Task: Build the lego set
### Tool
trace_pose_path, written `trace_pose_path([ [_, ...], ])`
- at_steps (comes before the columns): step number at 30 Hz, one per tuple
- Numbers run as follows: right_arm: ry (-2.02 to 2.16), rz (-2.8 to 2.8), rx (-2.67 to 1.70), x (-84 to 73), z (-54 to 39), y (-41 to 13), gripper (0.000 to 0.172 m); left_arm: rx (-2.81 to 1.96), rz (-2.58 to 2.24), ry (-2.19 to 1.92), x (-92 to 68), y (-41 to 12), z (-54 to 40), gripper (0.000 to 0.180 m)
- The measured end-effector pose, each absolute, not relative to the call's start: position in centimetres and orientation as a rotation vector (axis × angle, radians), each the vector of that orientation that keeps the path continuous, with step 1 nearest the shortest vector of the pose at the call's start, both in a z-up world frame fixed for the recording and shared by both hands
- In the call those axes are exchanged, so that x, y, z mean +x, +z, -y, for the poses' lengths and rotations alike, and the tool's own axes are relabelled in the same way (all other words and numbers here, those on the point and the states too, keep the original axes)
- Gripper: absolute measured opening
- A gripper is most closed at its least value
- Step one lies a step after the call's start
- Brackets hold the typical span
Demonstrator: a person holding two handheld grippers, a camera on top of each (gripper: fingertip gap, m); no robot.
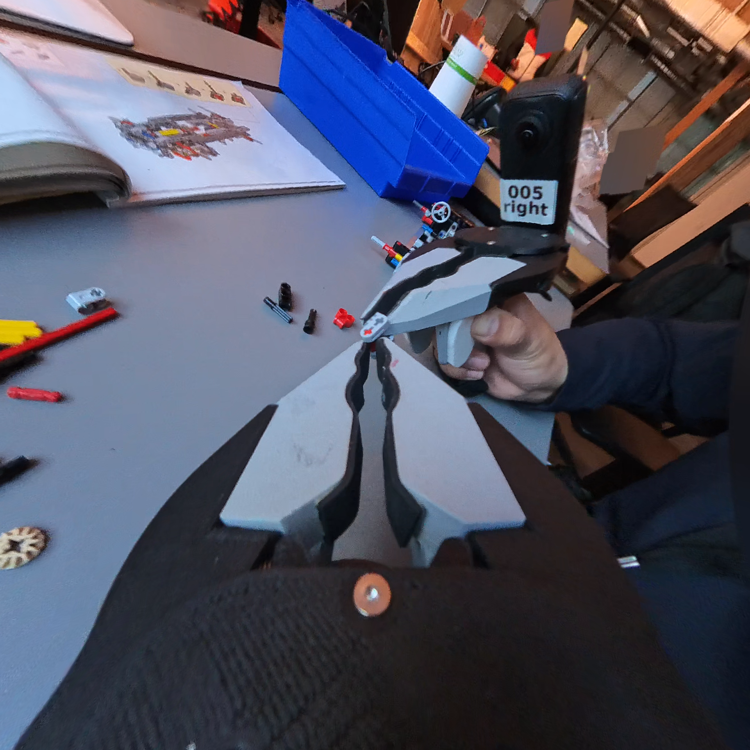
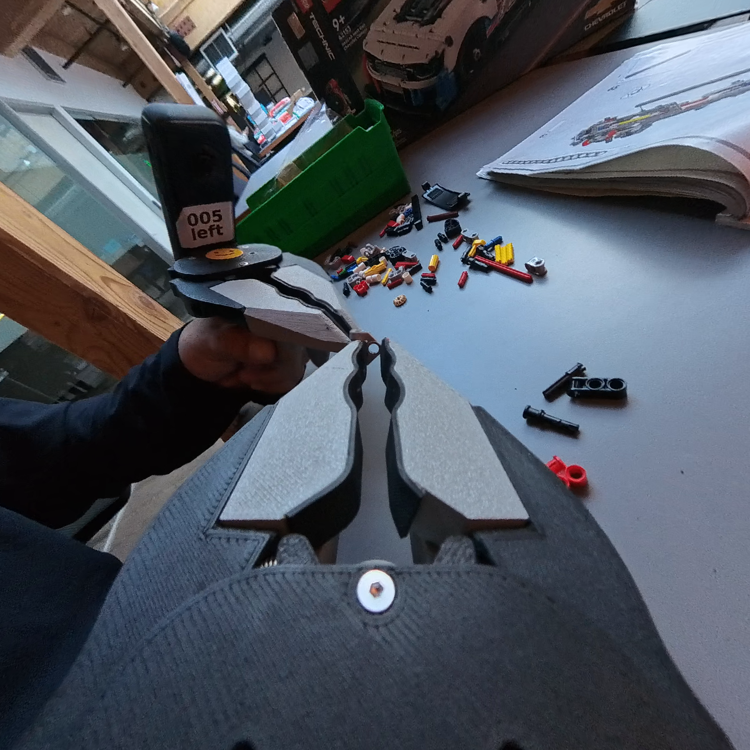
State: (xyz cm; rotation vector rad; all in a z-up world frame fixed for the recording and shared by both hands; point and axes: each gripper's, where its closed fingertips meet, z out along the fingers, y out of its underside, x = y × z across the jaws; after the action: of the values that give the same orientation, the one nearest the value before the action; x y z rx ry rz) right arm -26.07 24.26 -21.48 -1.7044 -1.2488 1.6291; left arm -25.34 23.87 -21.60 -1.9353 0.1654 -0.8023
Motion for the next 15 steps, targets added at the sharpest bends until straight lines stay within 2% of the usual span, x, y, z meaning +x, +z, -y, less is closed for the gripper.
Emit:
trace_pose_path([
  [4,1.756,1.242,-1.608,-25.9,-23.6,-20.1,0.003,-1.888,-0.24,-0.776,-25.4,-19.8,-23.5,0.004],
  [8,1.853,1.139,-1.608,-25.6,-24.7,-19.3,0.003,-1.866,-0.33,-0.746,-25.4,-19.3,-22.6,0.025],
  [12,1.991,1.069,-1.628,-25.3,-25.1,-18.9,0.003,-1.865,-0.479,-0.418,-25.9,-20.3,-22.8,0.041],
  [15,2.087,1.051,-1.623,-25.3,-24.7,-18.5,0.003,-1.799,-0.524,-0.272,-26.2,-20.1,-23.6,0.042],
])
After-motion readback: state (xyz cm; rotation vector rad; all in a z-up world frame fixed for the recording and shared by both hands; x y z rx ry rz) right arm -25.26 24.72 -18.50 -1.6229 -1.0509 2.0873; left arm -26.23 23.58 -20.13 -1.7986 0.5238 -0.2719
